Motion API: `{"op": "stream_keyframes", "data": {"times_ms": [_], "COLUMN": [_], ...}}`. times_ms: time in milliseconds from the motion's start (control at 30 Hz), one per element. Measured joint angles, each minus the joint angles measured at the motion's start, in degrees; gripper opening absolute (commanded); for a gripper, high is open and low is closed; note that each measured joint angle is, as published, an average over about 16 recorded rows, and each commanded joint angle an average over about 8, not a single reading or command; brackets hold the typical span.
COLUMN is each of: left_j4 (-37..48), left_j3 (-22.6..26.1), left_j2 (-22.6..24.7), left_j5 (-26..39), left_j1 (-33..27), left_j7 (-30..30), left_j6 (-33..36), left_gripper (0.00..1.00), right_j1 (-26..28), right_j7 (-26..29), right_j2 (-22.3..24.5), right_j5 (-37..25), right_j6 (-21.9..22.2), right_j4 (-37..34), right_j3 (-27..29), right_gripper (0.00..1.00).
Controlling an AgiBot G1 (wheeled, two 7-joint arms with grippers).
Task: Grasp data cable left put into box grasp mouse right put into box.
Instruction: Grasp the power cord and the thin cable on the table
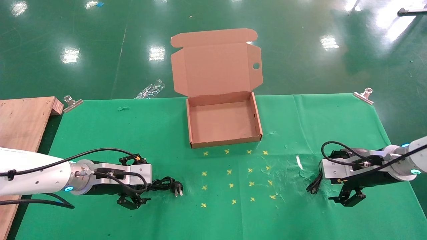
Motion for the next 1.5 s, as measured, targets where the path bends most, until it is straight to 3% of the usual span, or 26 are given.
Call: {"op": "stream_keyframes", "data": {"times_ms": [67, 133, 267, 300, 367, 433, 1500], "left_j4": [0.01, 0.02, 0.04, 0.04, 0.05, 0.05, -0.01], "left_j3": [0.01, 0.01, 0.02, 0.02, 0.02, 0.02, -0.02], "left_j2": [0.01, 0.01, 0.02, 0.02, 0.03, 0.03, -0.02], "left_j5": [0.01, 0.01, 0.02, 0.02, 0.03, 0.03, -0.06], "left_j1": [0.00, 0.00, -0.01, 0.00, 0.00, 0.00, 0.02], "left_j7": [0.00, 0.01, 0.01, 0.01, 0.01, 0.01, 0.00], "left_j6": [0.00, -0.01, -0.01, -0.01, -0.01, -0.01, 0.01], "left_gripper": [0.77, 0.52, 0.04, 0.00, 0.00, 0.00, 0.00], "right_j1": [1.09, 1.87, 2.70, 2.78, 2.88, 2.89, 1.88], "right_j7": [-1.76, -3.09, -4.67, -4.84, -4.96, -4.96, -3.81], "right_j2": [-1.24, -2.15, -3.14, -3.24, -3.35, -3.37, -2.27], "right_j5": [-0.76, -1.26, -1.74, -1.79, -1.84, -1.81, -1.17], "right_j6": [0.38, 0.70, 1.12, 1.17, 1.22, 1.25, 0.83], "right_j4": [-2.69, -4.67, -6.88, -7.11, -7.34, -7.40, -5.08], "right_j3": [-0.50, -0.84, -1.20, -1.23, -1.27, -1.27, -0.85], "right_gripper": [1.00, 0.92, 0.45, 0.32, 0.10, 0.00, 0.00]}}
